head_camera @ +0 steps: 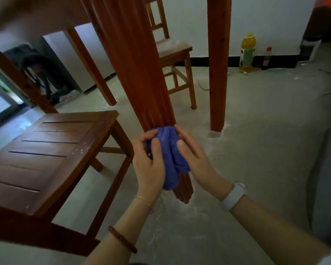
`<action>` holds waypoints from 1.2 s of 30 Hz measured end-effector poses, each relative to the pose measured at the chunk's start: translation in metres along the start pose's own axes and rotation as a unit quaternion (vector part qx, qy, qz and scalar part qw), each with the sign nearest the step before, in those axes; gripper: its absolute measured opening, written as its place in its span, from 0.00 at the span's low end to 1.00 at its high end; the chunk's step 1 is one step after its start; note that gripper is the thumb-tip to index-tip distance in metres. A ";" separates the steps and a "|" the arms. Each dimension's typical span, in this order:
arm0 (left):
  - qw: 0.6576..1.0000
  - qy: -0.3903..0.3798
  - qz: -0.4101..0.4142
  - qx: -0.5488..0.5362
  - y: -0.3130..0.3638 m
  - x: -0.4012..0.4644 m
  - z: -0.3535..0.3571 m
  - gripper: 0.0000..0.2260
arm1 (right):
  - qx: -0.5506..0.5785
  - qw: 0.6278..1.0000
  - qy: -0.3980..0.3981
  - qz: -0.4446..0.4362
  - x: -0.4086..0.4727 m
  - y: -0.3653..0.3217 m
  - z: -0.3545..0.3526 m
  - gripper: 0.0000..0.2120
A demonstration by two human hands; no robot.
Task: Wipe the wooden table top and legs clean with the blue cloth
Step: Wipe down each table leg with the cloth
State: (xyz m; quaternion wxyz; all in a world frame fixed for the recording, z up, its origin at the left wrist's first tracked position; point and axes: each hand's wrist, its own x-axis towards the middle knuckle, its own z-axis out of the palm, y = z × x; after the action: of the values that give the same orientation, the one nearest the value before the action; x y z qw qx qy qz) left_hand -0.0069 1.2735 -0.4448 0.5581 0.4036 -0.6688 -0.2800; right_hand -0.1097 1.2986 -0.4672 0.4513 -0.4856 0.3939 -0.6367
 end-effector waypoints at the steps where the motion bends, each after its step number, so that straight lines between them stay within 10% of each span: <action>1: 0.999 -0.014 -0.022 -0.035 0.000 -0.004 0.000 0.05 | -0.002 1.000 -0.002 0.012 0.000 -0.001 -0.001 0.22; 12: 0.994 0.017 0.072 0.081 -0.008 0.008 -0.016 0.17 | -0.263 0.956 0.102 -0.084 0.018 -0.029 -0.024 0.17; 20: 0.986 -0.037 0.086 0.137 -0.026 0.035 -0.014 0.23 | -0.525 0.764 0.170 -0.334 0.062 -0.036 0.010 0.15; 29: 0.995 -0.059 0.058 0.061 -0.031 0.034 -0.015 0.22 | -0.380 0.916 0.097 -0.085 0.029 0.016 -0.006 0.17; 36: 0.995 -0.059 0.053 0.052 -0.031 0.034 -0.015 0.23 | -0.458 0.844 0.155 -0.232 0.057 0.005 0.006 0.17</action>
State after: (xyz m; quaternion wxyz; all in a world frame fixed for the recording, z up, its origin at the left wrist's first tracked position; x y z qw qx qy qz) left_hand 0.0133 1.2294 -0.4497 0.5097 0.3787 -0.7347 -0.2387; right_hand -0.1100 1.2424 -0.4553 -0.0510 -0.6091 0.5814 -0.5370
